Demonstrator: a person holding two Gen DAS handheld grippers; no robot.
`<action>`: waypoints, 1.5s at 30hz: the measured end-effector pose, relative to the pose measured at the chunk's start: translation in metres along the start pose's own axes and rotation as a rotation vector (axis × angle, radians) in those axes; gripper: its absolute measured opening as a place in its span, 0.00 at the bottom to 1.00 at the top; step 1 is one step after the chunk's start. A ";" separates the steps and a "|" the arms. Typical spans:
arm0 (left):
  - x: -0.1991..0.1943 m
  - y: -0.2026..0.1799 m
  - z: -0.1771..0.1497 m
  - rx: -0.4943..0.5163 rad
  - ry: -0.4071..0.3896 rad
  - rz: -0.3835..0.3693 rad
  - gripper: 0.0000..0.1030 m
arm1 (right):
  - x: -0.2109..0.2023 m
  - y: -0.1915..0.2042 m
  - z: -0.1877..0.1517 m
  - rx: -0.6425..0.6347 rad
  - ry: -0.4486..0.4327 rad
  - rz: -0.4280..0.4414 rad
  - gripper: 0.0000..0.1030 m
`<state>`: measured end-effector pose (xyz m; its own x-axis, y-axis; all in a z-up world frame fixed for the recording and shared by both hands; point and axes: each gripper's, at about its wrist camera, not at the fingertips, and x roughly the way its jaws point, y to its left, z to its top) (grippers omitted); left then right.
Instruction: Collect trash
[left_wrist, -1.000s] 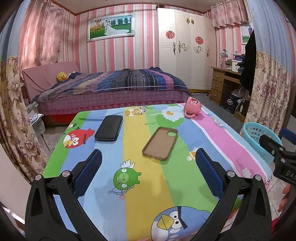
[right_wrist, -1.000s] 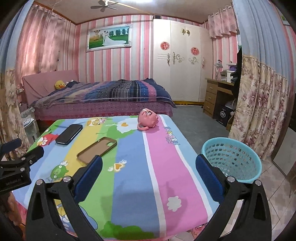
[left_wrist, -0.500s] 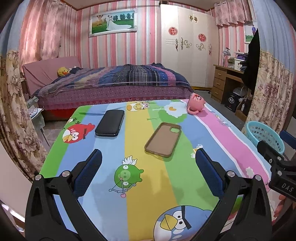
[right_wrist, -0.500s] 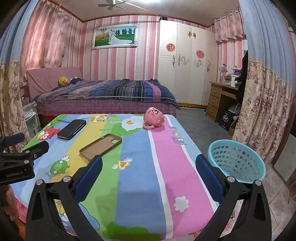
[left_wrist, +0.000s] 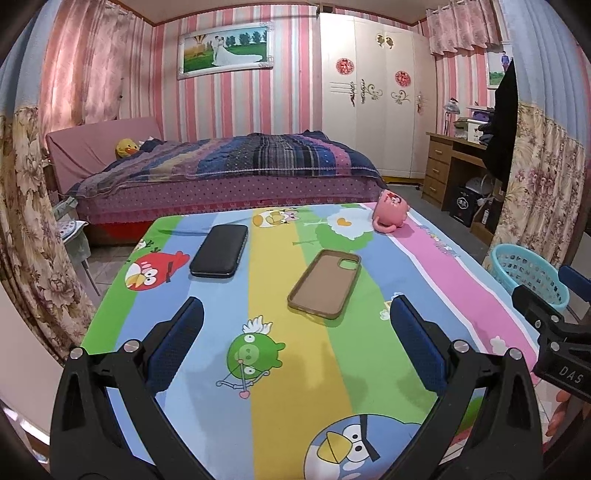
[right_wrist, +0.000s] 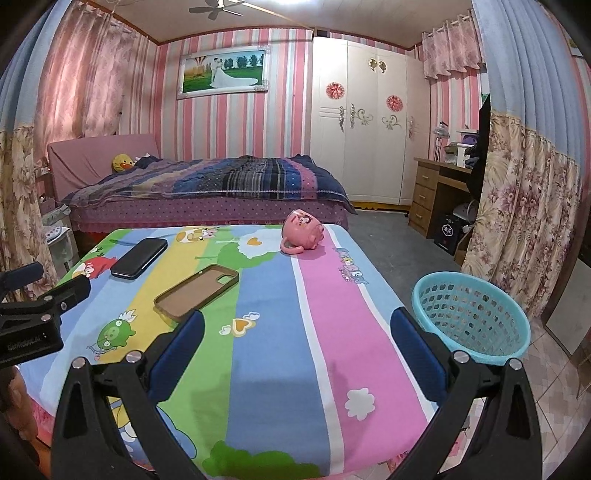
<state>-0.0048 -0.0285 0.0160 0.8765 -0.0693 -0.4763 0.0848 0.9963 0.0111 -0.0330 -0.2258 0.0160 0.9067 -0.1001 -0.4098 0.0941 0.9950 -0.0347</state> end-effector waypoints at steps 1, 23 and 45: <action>0.000 0.000 0.000 0.002 -0.003 0.000 0.95 | 0.000 -0.001 0.000 0.000 0.001 0.000 0.96; -0.004 0.000 0.002 -0.013 -0.017 -0.025 0.95 | 0.001 -0.001 -0.003 -0.002 0.005 -0.012 0.96; -0.005 -0.003 0.004 0.001 -0.024 -0.028 0.95 | 0.001 -0.003 -0.003 -0.002 0.006 -0.012 0.96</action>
<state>-0.0078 -0.0313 0.0225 0.8849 -0.0986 -0.4553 0.1103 0.9939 -0.0008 -0.0337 -0.2286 0.0134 0.9030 -0.1117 -0.4149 0.1038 0.9937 -0.0417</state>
